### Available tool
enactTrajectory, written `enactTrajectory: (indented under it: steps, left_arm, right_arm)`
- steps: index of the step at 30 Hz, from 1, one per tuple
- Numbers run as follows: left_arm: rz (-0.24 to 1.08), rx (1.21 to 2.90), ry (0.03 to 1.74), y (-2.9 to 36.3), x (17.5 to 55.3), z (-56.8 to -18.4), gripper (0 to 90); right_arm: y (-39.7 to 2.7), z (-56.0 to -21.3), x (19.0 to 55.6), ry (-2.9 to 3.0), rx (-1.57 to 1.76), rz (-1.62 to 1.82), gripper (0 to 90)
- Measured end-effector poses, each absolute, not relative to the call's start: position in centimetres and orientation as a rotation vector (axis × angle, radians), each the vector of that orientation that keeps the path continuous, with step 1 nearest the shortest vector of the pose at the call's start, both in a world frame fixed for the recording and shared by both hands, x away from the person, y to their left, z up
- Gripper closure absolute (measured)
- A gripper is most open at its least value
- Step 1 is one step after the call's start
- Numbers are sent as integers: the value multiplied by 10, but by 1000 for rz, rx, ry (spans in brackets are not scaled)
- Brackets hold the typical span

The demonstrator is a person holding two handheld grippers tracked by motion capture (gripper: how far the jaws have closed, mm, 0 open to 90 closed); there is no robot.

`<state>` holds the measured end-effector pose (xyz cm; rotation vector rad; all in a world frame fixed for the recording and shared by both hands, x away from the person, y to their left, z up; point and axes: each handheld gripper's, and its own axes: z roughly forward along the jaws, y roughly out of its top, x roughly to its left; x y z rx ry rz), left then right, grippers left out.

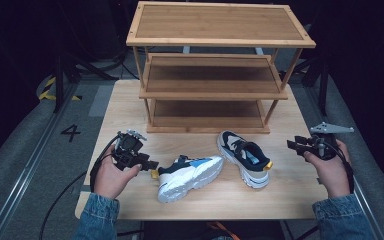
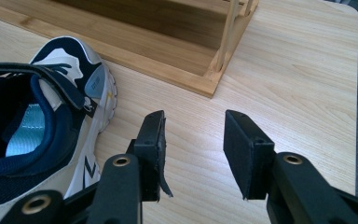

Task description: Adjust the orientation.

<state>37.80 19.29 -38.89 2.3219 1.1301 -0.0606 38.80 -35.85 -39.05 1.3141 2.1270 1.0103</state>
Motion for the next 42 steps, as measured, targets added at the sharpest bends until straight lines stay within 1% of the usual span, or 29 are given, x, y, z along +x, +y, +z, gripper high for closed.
enactTrajectory:
  steps: [2, 10, 15, 16, 22, 25, 27, 29, 31, 39, 40, 42]
  left_arm:
    - [-66, 2339, 1125, 190, 378, -389, 448]
    - [-58, 2351, 1093, 178, 380, -381, 447]
    - [-54, 2356, 1033, 164, 380, -378, 397]
    - [-68, 2361, 1001, 159, 380, -378, 387]
    - [-107, 2378, 953, 140, 382, -380, 384]
    - [-123, 2401, 962, 133, 387, -386, 379]
    - [-146, 2410, 970, 130, 391, -392, 373]
    - [-195, 2403, 979, 129, 394, -396, 356]
    - [-246, 2412, 973, 125, 394, -399, 358]
    - [-294, 2392, 1026, 125, 395, -401, 358]
    - [-323, 2379, 1037, 126, 396, -402, 364]
    - [-364, 2363, 1024, 126, 398, -404, 404]
  right_arm:
    - [-359, -390, 387, 2129, 1319, 1003, 601]
    - [-361, -391, 380, 2125, 1323, 988, 596]
    - [-361, -392, 377, 2123, 1329, 977, 584]
    - [-360, -392, 377, 2126, 1325, 977, 581]
    - [-356, -392, 374, 2142, 1295, 961, 571]
    - [-355, -393, 373, 2145, 1293, 954, 567]
    - [-355, -393, 371, 2144, 1294, 951, 565]
    - [-356, -393, 369, 2142, 1287, 943, 562]
    - [-357, -393, 367, 2137, 1289, 941, 558]
    - [-362, -392, 361, 2122, 1293, 932, 548]
    - [-362, -393, 361, 2121, 1292, 933, 547]
    - [-362, -394, 361, 2122, 1293, 932, 545]
